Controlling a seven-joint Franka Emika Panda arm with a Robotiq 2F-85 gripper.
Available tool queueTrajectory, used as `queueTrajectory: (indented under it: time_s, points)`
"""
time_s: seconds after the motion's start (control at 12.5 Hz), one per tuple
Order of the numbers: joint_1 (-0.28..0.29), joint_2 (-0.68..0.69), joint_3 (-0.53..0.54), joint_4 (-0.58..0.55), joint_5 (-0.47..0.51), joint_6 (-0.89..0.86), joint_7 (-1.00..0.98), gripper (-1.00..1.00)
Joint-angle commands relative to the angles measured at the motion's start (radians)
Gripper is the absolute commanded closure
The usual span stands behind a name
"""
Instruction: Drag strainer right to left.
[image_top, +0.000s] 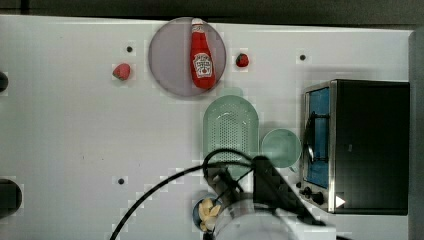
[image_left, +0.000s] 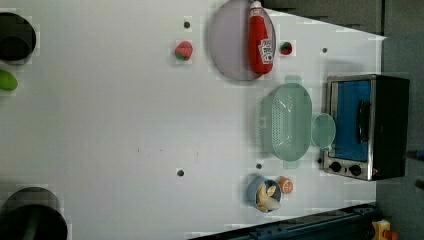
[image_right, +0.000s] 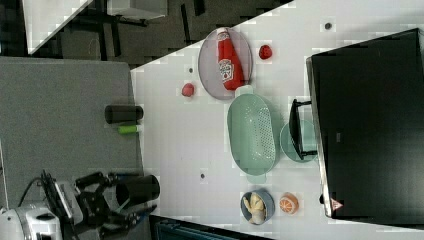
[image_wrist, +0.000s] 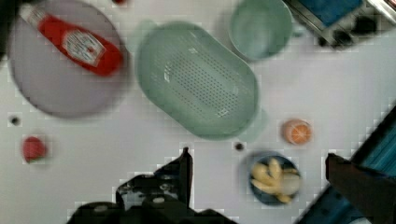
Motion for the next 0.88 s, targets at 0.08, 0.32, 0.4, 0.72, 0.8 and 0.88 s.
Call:
queueTrajectory:
  time_s: [0.08, 0.32, 0.4, 0.72, 0.8, 0.88]
  points:
    - [-0.023, 0.153, 0.006, -0.142, -0.013, 0.144, 0.058, -1.0]
    - [-0.023, 0.25, 0.007, -0.265, -0.013, 0.385, 0.164, -1.0]
    - [-0.023, 0.293, 0.012, -0.298, -0.013, 0.464, 0.245, -1.0]
    - [-0.019, 0.525, 0.054, -0.283, -0.013, 0.692, 0.485, -1.0]
    - [-0.019, 0.582, 0.063, -0.275, -0.013, 0.739, 0.522, -1.0]
    - [-0.019, 0.636, 0.068, -0.273, -0.013, 0.793, 0.562, -1.0]
